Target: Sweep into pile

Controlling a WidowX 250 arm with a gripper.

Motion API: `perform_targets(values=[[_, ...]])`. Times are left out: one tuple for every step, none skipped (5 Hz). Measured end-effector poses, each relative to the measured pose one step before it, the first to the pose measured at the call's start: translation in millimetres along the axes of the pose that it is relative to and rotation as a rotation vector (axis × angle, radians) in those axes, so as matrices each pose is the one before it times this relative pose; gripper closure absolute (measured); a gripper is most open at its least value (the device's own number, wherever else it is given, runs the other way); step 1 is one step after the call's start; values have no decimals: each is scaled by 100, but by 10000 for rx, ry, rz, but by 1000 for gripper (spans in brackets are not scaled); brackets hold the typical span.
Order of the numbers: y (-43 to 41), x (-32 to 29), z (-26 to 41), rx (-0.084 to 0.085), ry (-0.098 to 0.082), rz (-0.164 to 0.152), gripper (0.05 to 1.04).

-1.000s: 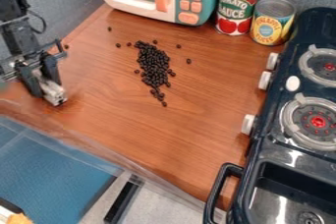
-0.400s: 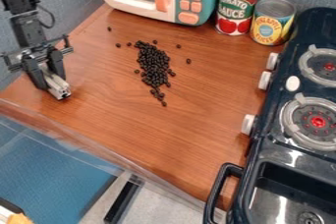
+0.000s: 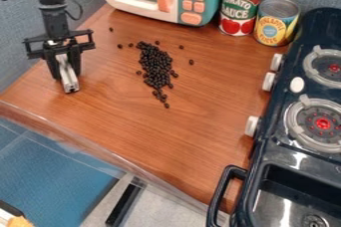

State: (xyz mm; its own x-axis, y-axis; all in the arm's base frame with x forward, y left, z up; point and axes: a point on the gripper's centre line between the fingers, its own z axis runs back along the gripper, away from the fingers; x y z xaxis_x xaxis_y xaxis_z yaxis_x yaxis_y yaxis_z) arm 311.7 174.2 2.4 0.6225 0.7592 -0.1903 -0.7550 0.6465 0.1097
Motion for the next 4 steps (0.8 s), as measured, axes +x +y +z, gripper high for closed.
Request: perform_targets(values=[[-648, 653, 228, -253, -15, -221, 696], [-859, 572, 143, -299, 681, -619, 699], [-286, 303, 130, 81, 282, -822, 700], [-1141, -799, -174, 527, -36, -1179, 700]])
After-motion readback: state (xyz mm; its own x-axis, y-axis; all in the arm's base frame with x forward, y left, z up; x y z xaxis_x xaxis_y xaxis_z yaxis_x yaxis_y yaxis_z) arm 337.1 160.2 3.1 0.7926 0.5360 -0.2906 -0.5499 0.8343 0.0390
